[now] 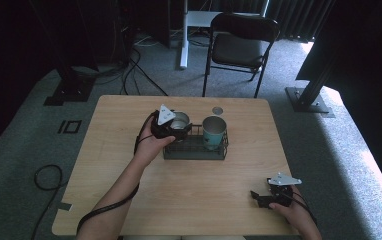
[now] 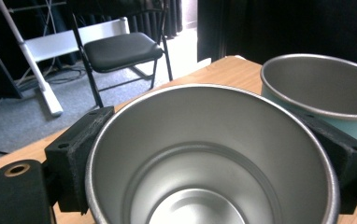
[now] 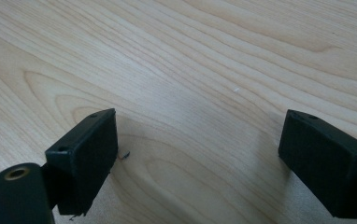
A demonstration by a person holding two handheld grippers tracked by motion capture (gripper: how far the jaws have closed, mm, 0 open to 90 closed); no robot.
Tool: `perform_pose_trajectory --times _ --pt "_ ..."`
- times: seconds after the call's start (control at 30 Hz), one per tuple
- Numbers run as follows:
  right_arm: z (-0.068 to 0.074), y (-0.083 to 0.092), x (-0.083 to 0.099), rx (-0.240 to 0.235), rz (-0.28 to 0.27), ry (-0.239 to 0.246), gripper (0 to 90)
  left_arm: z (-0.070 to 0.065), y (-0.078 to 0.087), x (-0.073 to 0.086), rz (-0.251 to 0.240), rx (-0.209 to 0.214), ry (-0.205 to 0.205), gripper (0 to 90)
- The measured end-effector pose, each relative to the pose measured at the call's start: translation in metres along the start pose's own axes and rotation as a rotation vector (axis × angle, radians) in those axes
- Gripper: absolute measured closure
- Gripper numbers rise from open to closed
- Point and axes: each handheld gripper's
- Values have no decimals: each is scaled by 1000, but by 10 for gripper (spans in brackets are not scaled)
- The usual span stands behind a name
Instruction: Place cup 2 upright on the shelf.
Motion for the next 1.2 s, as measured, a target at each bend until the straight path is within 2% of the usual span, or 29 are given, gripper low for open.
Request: perform_pose_trajectory --times 0.53,1.0,1.2 --pt "0 0 0 0 0 0 115 -10 -23 17 55 31 0 138" --pt "0 0 0 0 0 0 115 -13 -31 27 52 46 26 138" --pt "0 0 0 0 0 0 115 -12 -34 31 53 43 20 138"
Point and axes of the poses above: each handheld gripper's, and its own axes: y roughly backward along the jaws, x roughly out of its underside, z roughly to its left, and after that the axes turned 2 degrees about z, right-handed
